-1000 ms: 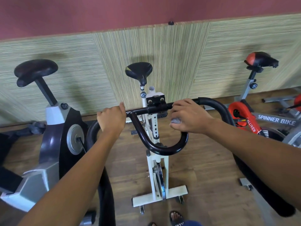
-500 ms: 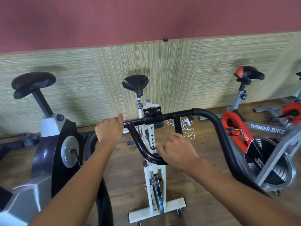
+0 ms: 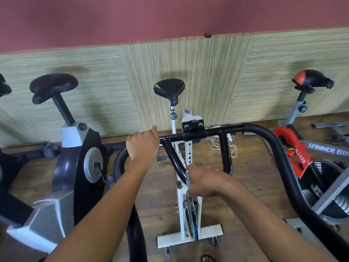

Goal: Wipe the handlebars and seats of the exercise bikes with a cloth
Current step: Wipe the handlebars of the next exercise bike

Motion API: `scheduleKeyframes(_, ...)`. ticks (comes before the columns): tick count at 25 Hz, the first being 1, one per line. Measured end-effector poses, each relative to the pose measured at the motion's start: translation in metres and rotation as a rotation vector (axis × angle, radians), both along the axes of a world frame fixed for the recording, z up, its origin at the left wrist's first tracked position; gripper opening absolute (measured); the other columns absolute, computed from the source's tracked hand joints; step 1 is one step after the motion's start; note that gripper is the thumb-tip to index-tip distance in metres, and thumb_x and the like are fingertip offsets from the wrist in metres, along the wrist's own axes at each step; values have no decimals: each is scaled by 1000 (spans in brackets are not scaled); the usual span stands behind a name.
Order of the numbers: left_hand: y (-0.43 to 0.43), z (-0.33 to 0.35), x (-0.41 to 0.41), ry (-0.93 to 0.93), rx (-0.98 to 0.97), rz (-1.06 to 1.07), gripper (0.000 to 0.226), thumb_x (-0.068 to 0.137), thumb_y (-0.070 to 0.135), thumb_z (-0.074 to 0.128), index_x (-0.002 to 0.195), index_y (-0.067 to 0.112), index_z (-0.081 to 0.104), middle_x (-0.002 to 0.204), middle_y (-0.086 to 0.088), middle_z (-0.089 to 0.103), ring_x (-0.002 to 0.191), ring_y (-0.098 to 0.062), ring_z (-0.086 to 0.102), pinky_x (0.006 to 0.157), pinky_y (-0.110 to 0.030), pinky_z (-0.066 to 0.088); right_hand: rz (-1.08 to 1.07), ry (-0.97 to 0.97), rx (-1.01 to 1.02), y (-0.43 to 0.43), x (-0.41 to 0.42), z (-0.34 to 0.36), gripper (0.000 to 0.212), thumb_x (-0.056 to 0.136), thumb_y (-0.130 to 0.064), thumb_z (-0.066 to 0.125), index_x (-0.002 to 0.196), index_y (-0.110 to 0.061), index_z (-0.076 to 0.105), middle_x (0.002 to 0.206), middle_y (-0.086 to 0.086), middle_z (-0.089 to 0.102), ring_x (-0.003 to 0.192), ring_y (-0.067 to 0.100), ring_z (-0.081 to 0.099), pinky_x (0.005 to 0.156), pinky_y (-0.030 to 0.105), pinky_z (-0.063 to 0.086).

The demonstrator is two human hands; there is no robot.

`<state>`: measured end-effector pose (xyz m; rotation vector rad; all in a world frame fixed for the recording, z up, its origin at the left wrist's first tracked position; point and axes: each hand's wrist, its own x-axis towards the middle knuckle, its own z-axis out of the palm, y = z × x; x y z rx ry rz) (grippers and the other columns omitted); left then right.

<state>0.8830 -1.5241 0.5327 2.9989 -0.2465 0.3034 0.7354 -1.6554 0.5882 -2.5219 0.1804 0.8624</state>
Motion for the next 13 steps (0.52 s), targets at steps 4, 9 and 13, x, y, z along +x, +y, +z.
scheduleKeyframes(4, 0, -4, 2, -11, -10, 1, 68, 107, 41, 26, 46, 13, 34, 46, -1, 34, 52, -23, 40, 67, -36, 36, -204, -63, 180, 2, 8, -4, 26, 104, -32, 46, 78, -28, 40, 81, -7, 45, 87, 21, 47, 82, 36, 38)
scheduleKeyframes(9, -2, -3, 2, 10, 14, 10, 68, 107, 41, 21, 47, 14, 36, 46, 1, 31, 51, -20, 37, 66, -34, 32, -527, -226, 359, 24, 37, -11, 28, 107, -36, 37, 93, -19, 54, 103, 3, 60, 105, 26, 57, 95, 39, 44)
scheduleKeyframes(13, -3, -1, 0, 24, -9, 29, 65, 107, 39, 23, 53, 12, 46, 53, -4, 43, 58, -25, 44, 70, -36, 34, -621, -258, 370, 35, 73, -5, 34, 108, -31, 37, 105, -5, 59, 117, 12, 62, 119, 31, 56, 96, 37, 42)
